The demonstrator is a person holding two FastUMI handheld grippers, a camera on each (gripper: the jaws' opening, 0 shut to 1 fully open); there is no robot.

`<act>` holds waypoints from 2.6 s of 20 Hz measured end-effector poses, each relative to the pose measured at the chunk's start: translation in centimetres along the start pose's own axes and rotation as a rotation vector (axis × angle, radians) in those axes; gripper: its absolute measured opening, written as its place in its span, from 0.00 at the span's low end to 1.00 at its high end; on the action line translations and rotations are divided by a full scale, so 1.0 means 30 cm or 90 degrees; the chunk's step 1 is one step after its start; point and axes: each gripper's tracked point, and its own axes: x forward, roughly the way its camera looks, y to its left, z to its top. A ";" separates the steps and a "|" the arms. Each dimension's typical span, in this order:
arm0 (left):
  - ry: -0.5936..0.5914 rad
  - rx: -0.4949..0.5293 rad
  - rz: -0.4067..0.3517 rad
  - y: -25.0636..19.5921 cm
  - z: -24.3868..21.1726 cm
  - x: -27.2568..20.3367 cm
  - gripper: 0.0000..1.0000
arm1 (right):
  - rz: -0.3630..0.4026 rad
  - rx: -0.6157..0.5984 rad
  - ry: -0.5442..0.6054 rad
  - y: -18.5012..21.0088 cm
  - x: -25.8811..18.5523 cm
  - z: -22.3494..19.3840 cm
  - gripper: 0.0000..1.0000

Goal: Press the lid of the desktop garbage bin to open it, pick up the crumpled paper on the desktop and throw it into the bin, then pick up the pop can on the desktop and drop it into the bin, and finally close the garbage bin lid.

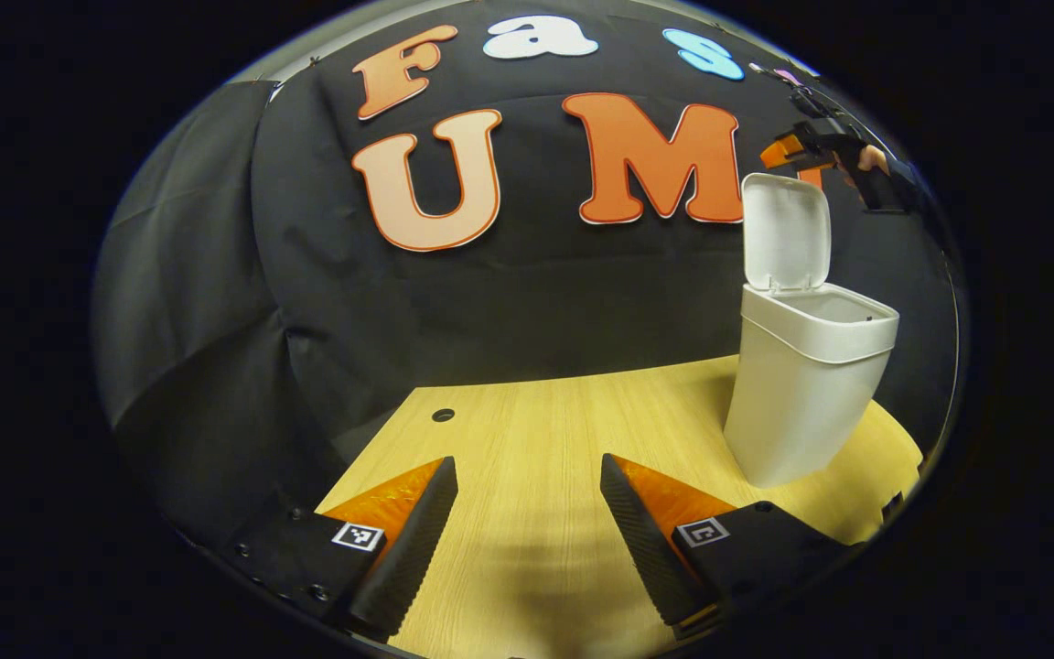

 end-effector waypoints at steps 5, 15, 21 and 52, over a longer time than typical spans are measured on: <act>0.009 -0.003 0.016 0.032 -0.013 -0.002 1.00 | 0.003 0.011 0.011 0.000 -0.014 -0.038 0.86; 0.019 0.018 -0.009 -0.008 -0.019 0.012 1.00 | 0.032 0.026 0.068 0.035 -0.148 -0.192 0.85; 0.021 0.028 -0.032 -0.052 -0.013 0.013 1.00 | 0.039 0.015 0.113 0.059 -0.217 -0.331 0.84; 0.103 0.049 -0.137 -0.217 -0.135 0.013 1.00 | 0.032 0.046 0.213 0.122 -0.432 -0.692 0.83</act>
